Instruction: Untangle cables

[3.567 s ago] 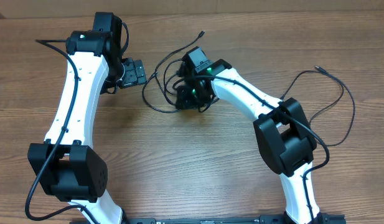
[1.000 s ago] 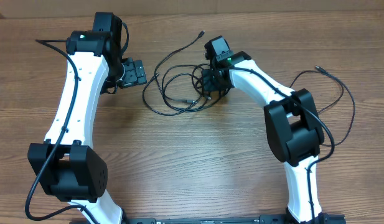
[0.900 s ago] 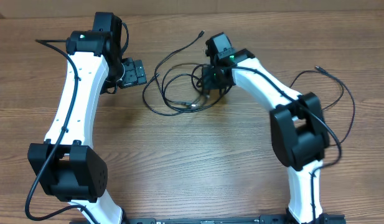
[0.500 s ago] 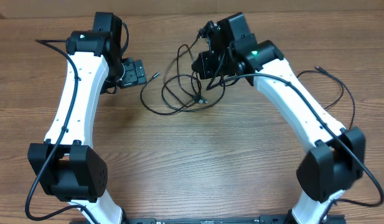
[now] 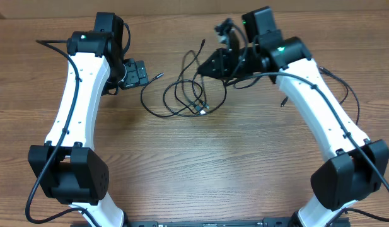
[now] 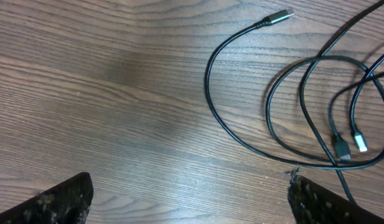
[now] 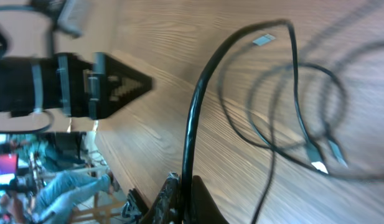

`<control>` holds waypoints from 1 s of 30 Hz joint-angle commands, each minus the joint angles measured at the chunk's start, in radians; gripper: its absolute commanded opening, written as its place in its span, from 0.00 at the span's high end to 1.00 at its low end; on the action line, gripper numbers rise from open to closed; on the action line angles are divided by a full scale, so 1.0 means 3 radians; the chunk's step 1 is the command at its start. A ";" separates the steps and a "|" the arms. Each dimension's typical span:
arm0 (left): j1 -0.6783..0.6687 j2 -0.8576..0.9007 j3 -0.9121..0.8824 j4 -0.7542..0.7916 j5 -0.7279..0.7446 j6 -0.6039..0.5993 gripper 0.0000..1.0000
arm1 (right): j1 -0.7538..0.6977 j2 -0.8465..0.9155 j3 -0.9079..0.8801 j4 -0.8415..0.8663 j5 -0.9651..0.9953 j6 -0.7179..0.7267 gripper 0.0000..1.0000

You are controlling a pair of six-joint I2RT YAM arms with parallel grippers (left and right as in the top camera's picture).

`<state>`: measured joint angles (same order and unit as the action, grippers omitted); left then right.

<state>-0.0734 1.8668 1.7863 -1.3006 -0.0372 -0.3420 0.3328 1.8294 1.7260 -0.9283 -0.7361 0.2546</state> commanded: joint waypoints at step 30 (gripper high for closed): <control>-0.0018 0.0033 -0.0014 0.0003 0.0015 -0.0060 0.01 | -0.0409 0.0102 -0.2308 0.2036 0.0126 0.0763 0.88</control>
<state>-0.0734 1.8668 1.7863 -1.3006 -0.0372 -0.3420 0.2111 1.8320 1.0397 -0.3344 -0.6346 0.4782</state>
